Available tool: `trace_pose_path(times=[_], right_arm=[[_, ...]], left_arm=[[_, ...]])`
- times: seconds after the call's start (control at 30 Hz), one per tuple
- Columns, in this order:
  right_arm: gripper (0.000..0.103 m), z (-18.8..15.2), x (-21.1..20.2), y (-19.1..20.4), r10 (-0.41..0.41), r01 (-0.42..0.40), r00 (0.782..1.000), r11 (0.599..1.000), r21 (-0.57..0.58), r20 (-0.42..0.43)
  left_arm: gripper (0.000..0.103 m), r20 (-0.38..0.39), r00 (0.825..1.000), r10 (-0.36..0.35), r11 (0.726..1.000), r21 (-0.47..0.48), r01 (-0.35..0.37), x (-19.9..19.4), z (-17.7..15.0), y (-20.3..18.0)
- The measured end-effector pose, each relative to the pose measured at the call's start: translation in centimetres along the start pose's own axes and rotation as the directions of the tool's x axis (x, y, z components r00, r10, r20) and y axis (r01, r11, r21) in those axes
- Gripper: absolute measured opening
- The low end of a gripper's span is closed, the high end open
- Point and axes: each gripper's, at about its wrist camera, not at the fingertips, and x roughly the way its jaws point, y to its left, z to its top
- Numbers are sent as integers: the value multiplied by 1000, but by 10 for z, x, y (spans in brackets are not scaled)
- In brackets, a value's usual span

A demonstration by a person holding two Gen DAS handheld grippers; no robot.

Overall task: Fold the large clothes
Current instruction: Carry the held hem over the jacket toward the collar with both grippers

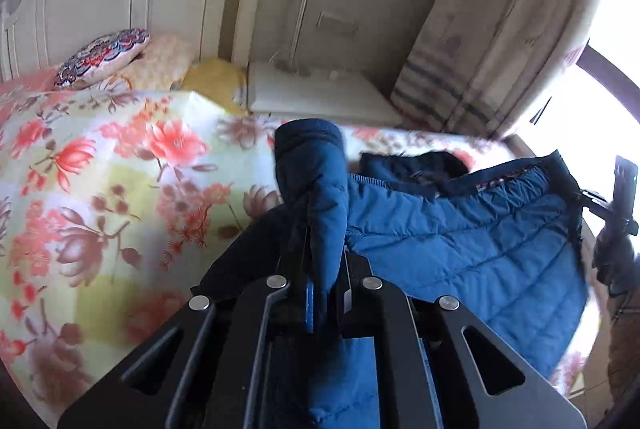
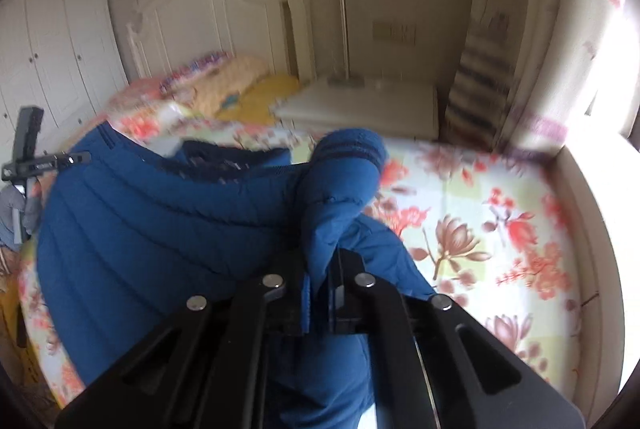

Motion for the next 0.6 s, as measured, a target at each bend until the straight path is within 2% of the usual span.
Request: trace_pose_path(times=[0.07,0.13,0.2,0.23,0.27,0.33,0.4,0.5,0.6], right_arm=[[5,18,-13,-2,-11,11,1000,1000,-2,10],[5,39,1,-17,-6,8,1000,999,53,-28],[5,52,39,-39,-4,17,995,992,123,-104],[5,51,77,-56,-7,43,981,982,183,-195],[6,45,98,-65,-6,64,970,971,231,-243],[7,23,133,-77,7,89,953,949,301,-304],[7,10,133,-80,26,70,962,938,339,-272],[8,6,117,-83,42,36,975,939,342,-218],[10,5,123,-83,29,51,974,939,340,-227]], left_arm=[[8,-26,999,-20,1000,-22,19,-6,14,2],[8,-133,990,-39,991,-130,22,15,40,15],[8,-221,972,-84,960,-278,20,52,60,37],[8,-253,962,-99,942,-336,9,71,63,49],[8,-295,948,-119,905,-425,-19,99,61,66],[8,-306,944,-123,875,-482,-42,121,51,76],[8,-269,957,-109,882,-470,-32,123,42,76],[9,-229,970,-84,916,-402,-15,109,40,71],[11,-220,974,-49,917,-397,-44,112,37,68]])
